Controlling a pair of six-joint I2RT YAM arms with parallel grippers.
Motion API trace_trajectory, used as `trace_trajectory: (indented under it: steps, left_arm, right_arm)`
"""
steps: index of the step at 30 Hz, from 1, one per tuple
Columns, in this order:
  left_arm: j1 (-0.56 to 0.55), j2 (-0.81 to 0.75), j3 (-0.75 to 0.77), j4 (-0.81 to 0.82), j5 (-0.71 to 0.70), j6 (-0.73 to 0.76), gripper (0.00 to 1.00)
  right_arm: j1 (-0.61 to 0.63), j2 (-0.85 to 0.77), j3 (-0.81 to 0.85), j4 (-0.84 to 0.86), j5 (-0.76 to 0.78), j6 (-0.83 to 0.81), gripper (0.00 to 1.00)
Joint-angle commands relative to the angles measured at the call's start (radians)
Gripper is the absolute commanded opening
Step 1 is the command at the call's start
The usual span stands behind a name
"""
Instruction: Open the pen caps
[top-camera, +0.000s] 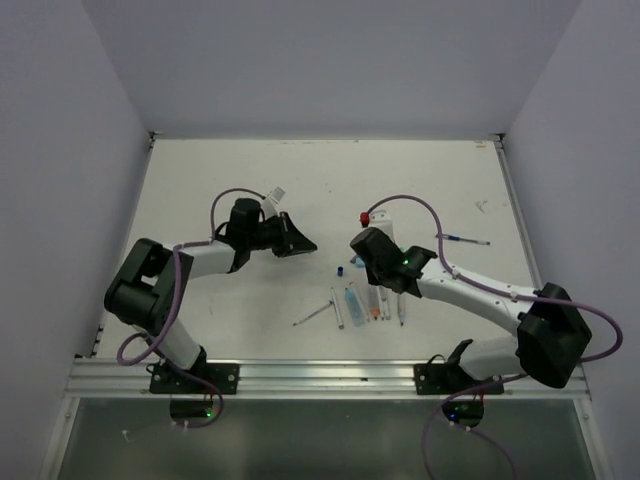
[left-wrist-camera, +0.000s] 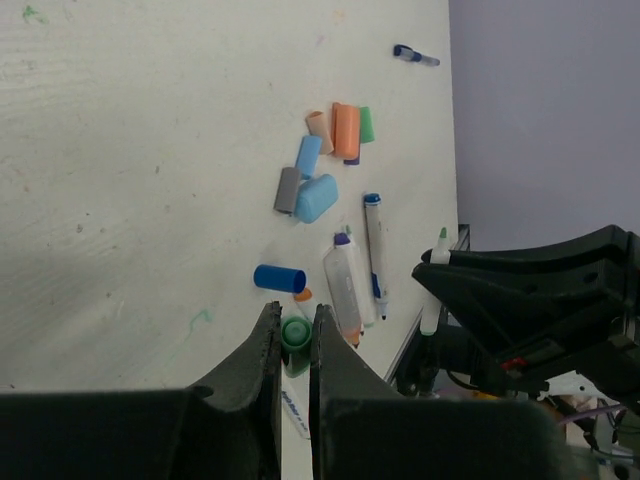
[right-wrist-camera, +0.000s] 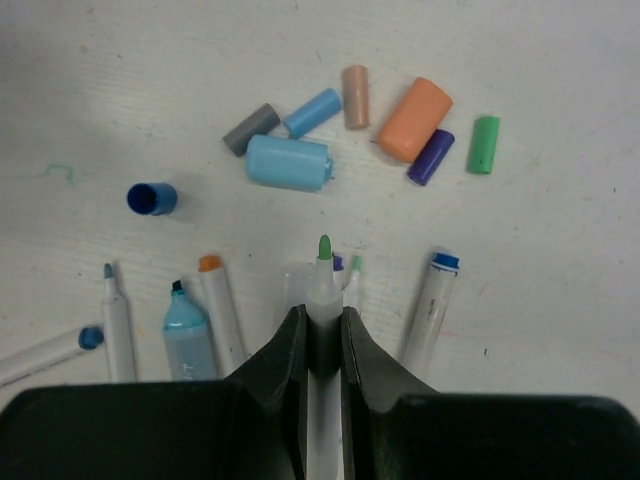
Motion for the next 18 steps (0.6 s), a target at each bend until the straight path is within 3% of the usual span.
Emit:
trace_trajectory:
  steps: [1, 8, 18]
  left_arm:
    - [0.000, 0.044, -0.001, 0.026, 0.031, 0.048, 0.04]
    - [-0.019, 0.125, 0.031, 0.033, 0.021, 0.042, 0.04]
    - [-0.061, 0.214, 0.053, 0.068, 0.012, 0.022, 0.12]
  right_arm:
    - [-0.039, 0.022, 0.035, -0.063, -0.032, 0.028, 0.00]
    - [-0.119, 0.033, -0.007, -0.085, -0.049, 0.063, 0.00]
    - [-0.154, 0.123, -0.030, -0.051, -0.060, 0.078, 0.00]
